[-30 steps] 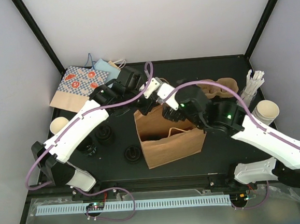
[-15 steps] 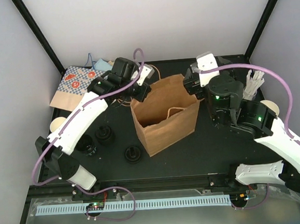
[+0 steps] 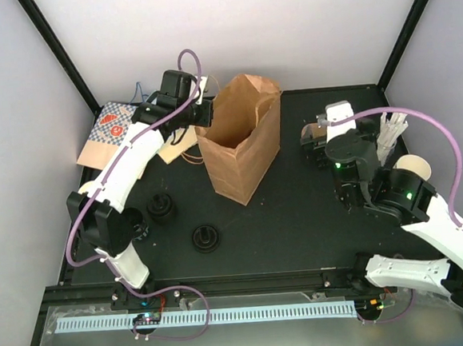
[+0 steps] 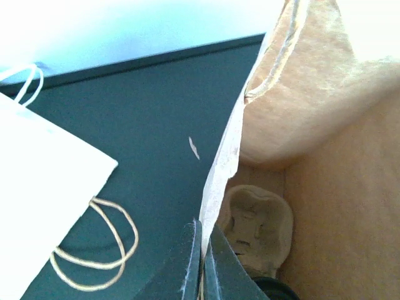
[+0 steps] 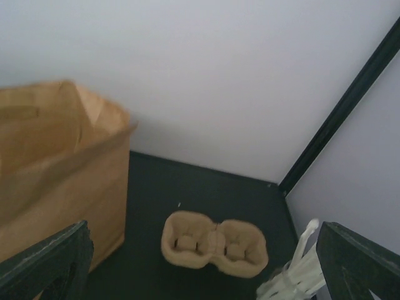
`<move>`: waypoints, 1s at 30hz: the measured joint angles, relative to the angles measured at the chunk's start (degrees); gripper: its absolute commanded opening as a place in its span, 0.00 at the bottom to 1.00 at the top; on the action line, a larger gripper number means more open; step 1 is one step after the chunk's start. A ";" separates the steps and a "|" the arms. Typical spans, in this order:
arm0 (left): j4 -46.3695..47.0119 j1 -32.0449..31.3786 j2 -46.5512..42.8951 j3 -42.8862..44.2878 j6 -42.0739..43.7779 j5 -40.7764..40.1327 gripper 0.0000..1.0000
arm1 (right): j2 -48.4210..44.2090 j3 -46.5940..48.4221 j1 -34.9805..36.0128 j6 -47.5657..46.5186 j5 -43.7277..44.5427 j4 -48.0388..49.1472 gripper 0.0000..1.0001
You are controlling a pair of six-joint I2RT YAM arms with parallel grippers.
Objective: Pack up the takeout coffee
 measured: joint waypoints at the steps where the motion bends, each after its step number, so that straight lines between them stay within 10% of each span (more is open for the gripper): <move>1: 0.57 0.33 0.61 0.52 -0.39 0.02 0.02 | -0.63 -1.46 -0.13 0.92 -0.55 -0.15 1.00; 14: 3.52 1.22 0.02 1.33 -2.78 4.00 0.60 | -9.99 -26.14 -0.59 12.70 -12.70 3.56 1.00; 20: 6.08 1.22 -14.05 -7.80 -3.17 6.80 0.84 | -15.28 -34.80 -0.59 13.09 -16.46 9.35 1.00; 30: 11.32 1.22 -38.40 -28.37 -4.92 7.10 0.89 | -21.59 -45.62 -0.59 12.68 -20.44 18.49 1.00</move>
